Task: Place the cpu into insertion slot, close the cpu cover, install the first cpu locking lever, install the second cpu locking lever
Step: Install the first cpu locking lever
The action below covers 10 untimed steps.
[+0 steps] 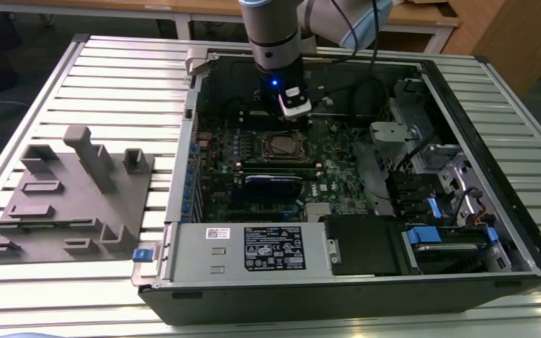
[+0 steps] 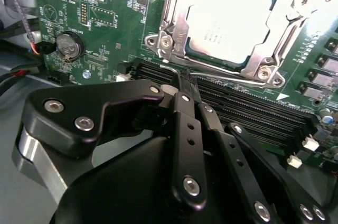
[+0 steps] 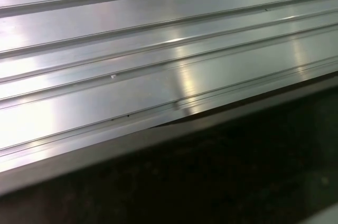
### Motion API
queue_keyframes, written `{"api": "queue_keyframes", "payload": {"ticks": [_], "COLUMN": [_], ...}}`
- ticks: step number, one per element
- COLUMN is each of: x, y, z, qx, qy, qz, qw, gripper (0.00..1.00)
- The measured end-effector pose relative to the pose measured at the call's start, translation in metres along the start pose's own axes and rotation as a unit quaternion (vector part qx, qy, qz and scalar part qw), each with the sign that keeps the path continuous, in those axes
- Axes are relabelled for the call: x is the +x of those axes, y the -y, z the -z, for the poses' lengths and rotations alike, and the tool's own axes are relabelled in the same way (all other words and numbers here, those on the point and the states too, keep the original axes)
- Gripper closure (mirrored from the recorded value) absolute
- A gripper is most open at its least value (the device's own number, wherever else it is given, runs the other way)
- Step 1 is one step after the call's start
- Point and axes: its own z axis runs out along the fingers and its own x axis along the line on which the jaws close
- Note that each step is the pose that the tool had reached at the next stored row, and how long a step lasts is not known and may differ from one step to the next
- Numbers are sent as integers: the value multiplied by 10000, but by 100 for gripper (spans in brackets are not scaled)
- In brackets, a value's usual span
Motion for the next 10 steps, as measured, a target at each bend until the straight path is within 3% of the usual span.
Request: {"api": "queue_keyframes", "payload": {"ticks": [3, 10], "x": [3, 15], "y": [2, 6], "z": [-5, -9], "qx": [-10, -11], "qy": [31, 35], "qz": [4, 4], "qw": [10000, 10000], "gripper": [89, 89]}}
